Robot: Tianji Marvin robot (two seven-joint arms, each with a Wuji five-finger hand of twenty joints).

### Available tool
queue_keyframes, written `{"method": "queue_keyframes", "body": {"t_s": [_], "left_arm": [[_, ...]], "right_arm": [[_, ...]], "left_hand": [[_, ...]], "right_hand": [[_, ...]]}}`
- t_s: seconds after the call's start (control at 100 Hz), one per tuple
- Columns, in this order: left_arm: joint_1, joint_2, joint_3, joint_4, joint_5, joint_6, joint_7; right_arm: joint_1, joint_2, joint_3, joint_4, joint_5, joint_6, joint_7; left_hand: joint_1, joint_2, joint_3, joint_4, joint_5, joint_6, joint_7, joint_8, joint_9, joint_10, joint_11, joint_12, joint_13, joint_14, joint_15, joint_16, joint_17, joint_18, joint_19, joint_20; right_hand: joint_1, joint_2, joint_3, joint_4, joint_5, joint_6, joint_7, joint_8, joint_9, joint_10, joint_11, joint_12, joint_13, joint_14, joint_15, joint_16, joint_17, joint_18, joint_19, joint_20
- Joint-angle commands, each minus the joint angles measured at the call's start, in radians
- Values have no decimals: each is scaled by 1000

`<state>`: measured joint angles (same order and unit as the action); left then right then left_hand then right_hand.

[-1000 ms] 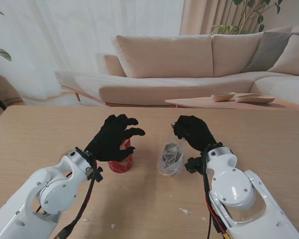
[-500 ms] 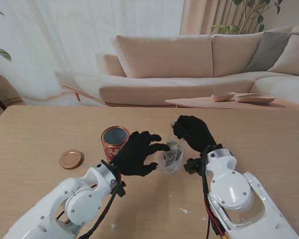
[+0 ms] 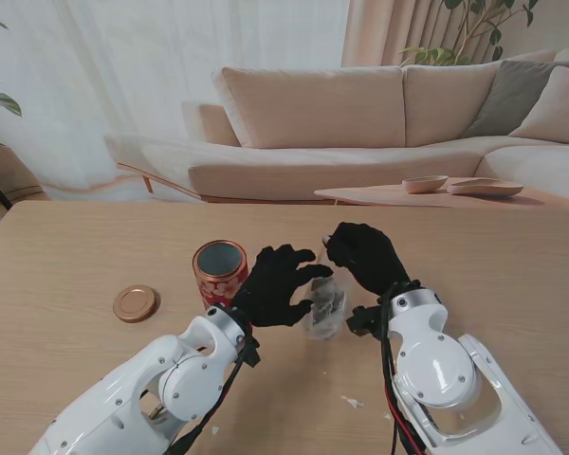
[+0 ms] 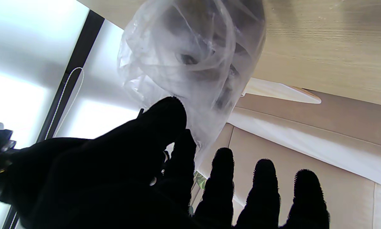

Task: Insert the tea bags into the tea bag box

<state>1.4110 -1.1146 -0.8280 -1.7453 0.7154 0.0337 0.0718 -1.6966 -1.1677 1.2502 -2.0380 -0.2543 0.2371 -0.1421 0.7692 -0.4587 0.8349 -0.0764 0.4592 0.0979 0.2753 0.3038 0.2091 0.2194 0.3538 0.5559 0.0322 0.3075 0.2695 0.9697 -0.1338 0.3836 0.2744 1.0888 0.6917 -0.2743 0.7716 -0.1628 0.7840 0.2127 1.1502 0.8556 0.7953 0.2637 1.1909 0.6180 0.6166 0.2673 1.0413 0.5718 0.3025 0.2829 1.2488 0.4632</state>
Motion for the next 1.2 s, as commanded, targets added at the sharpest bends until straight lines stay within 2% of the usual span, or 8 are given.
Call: {"method": "queue_keyframes", "body": {"t_s": [0.0,0.13,0.44,0.65,0.88,1.02,1.09,1.19], "left_arm": [[-9,-11,6,8,-1,12,-12],[-23,-14,21,22,-6,30,-11],[-48,-19,41,52,3,46,2],[-58,-22,50,64,8,56,12],[-62,-23,51,68,8,61,13],[-61,-30,51,74,-2,67,33],[-57,-32,48,73,-6,71,41],[-52,-37,44,73,-16,67,58]], "right_arm": [[-11,-8,-7,-11,4,-7,13],[-12,-8,-14,-12,6,-10,13],[-20,-7,-27,-18,2,-29,13],[-26,-5,-31,-22,5,-40,19],[-40,-4,-30,-32,4,-57,16],[-52,-2,-25,-40,-12,-65,15],[-55,-2,-22,-40,-22,-64,11],[-55,-2,-18,-38,-29,-58,10]], "left_hand": [[21,25,15,5,-11,5,5,-16,-36,-30,-13,15,-29,-12,-11,22,-21,-27,-12,-1],[23,24,14,5,-11,37,7,-19,-37,-28,-17,19,-30,-14,-13,26,-21,-28,-11,1],[94,28,14,7,-4,39,47,4,-37,-29,-16,37,-26,-17,-6,35,-22,-28,-5,13],[134,11,29,6,-53,71,357,266,-37,-30,15,77,-22,-18,19,43,-13,-27,-3,28],[142,-1,50,4,-25,144,394,303,-36,-27,22,84,-18,-20,30,45,-6,-24,1,33],[240,-43,-34,-73,7,206,499,395,-35,-17,58,102,-15,-13,60,48,0,-19,3,42],[299,-50,-97,-74,11,234,589,422,-33,-11,81,103,-14,-10,72,44,2,-16,4,47],[353,-18,-134,-73,78,268,697,449,-29,0,137,117,-9,-4,95,44,8,-12,7,53]], "right_hand": [[-2,18,12,9,3,-37,29,-6,5,-3,28,9,30,-14,24,10,12,-1,51,4],[-2,17,12,8,2,-37,29,-6,5,-1,28,8,31,-12,24,10,12,0,51,4],[-3,16,13,9,5,-37,29,-7,8,-1,29,8,33,-12,25,10,13,0,52,5],[-5,16,16,9,8,-36,29,-7,11,9,33,11,37,-11,27,11,14,2,54,5],[-8,14,18,9,11,-38,28,-8,15,9,36,14,43,-8,37,15,18,4,66,11],[-11,14,20,9,13,-41,27,-8,17,7,39,17,49,-9,47,18,22,5,75,15],[-12,14,21,10,14,-42,26,-7,18,9,41,19,47,-13,51,20,22,5,78,17],[-13,13,21,10,12,-42,25,-7,16,12,43,21,46,-11,54,22,21,4,81,19]]}}
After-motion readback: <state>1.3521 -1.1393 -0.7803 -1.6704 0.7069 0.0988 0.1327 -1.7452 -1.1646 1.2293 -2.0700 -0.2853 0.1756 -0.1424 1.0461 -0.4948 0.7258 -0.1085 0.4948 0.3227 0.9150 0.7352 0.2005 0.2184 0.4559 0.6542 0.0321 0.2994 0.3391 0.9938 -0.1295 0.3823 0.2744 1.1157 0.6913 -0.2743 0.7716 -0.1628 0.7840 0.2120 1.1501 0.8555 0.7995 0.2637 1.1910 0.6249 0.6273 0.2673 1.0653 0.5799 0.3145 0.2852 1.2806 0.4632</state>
